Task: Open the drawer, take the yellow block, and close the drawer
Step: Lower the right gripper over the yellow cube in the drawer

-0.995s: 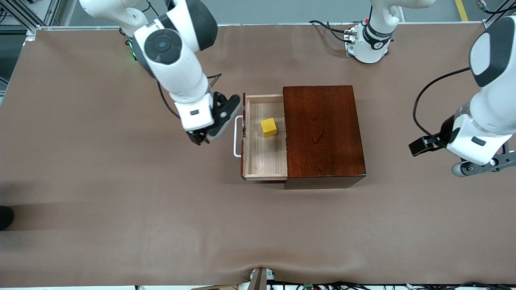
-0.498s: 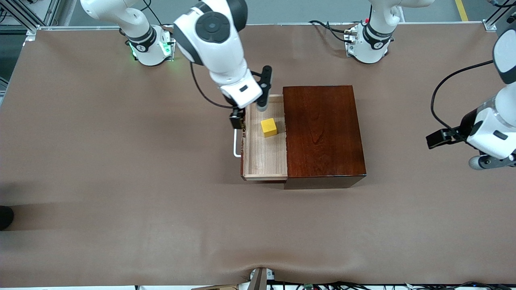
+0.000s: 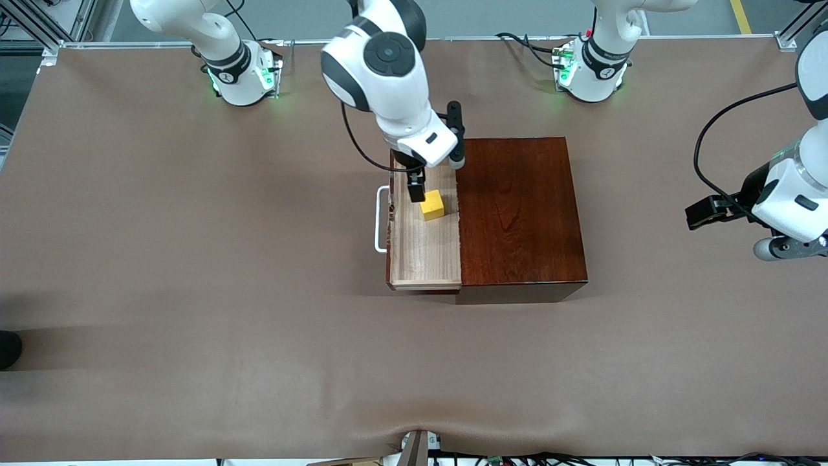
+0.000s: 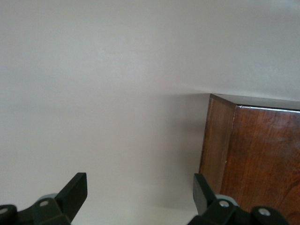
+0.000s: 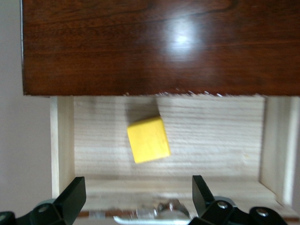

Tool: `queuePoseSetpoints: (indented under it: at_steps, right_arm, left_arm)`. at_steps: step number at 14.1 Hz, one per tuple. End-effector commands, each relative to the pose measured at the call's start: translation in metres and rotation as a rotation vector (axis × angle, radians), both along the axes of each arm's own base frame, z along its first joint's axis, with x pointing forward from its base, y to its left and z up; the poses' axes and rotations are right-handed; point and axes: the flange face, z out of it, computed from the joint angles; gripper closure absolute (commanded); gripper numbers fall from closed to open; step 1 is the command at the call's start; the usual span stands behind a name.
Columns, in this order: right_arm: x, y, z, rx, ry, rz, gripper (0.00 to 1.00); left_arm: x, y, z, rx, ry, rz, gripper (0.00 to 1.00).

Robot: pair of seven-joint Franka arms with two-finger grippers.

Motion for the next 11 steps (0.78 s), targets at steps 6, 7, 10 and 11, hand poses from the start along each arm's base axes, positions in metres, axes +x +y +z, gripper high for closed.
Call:
queuePoseSetpoints:
  at_steps: [6, 7, 10, 11]
  right_arm:
    - [0.005, 0.017, -0.064, -0.015, 0.011, 0.016, 0.0]
    - [0.006, 0.017, -0.066, -0.017, 0.013, 0.014, 0.0]
    - [0.005, 0.018, -0.078, -0.03, 0.023, 0.017, 0.0]
    - [0.007, 0.017, -0.078, -0.031, 0.02, 0.016, 0.0]
  left_arm:
    - [0.001, -0.002, -0.004, -0.022, -0.015, -0.014, 0.0]
    - [0.001, -0.002, -0.004, -0.032, -0.016, -0.012, 0.0]
    - [0.001, -0.002, -0.004, -0.043, -0.015, -0.009, 0.0]
    - [0.001, -0.002, -0.005, -0.043, -0.013, -0.009, 0.0]
